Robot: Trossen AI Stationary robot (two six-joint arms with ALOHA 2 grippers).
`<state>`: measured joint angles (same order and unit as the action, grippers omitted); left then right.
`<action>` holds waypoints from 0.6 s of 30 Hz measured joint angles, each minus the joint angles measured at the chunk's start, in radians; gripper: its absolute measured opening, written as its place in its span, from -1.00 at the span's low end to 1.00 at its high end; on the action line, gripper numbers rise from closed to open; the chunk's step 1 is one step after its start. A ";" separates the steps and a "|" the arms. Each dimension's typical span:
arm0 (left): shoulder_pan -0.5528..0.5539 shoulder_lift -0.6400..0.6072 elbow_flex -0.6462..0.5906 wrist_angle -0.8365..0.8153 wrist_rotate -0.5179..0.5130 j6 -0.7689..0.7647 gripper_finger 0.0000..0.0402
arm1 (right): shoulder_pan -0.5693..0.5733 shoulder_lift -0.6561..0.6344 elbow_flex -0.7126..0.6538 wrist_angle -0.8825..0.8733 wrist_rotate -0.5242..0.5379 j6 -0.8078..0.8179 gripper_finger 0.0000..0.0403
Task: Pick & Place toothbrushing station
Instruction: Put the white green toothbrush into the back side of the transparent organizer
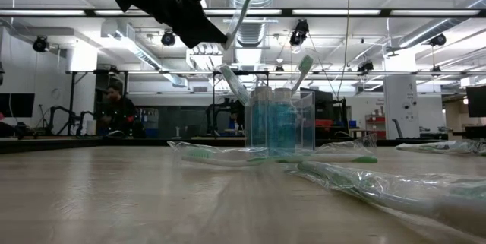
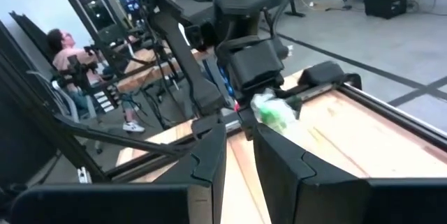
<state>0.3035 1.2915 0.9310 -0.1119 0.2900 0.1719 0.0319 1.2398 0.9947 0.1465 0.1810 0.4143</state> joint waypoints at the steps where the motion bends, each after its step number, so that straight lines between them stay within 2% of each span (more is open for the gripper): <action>1: 0.000 0.000 0.000 0.000 0.000 0.000 -0.98 | 0.001 0.005 0.000 0.010 0.000 -0.003 -0.66; 10: 0.000 -0.002 0.000 0.000 0.037 -0.016 -0.98 | 0.005 -0.009 0.000 0.009 0.000 -0.118 -0.66; 13: -0.001 -0.002 0.000 0.000 0.095 -0.013 -0.98 | 0.012 -0.007 0.000 -0.009 0.000 -0.254 -0.66; 18: -0.001 -0.002 0.000 0.000 0.114 -0.013 -0.98 | 0.022 0.020 0.000 -0.020 0.002 -0.405 -0.66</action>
<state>0.3027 1.2900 0.9310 -0.1116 0.4042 0.1593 0.0544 1.2594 0.9947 0.1264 0.1833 0.0096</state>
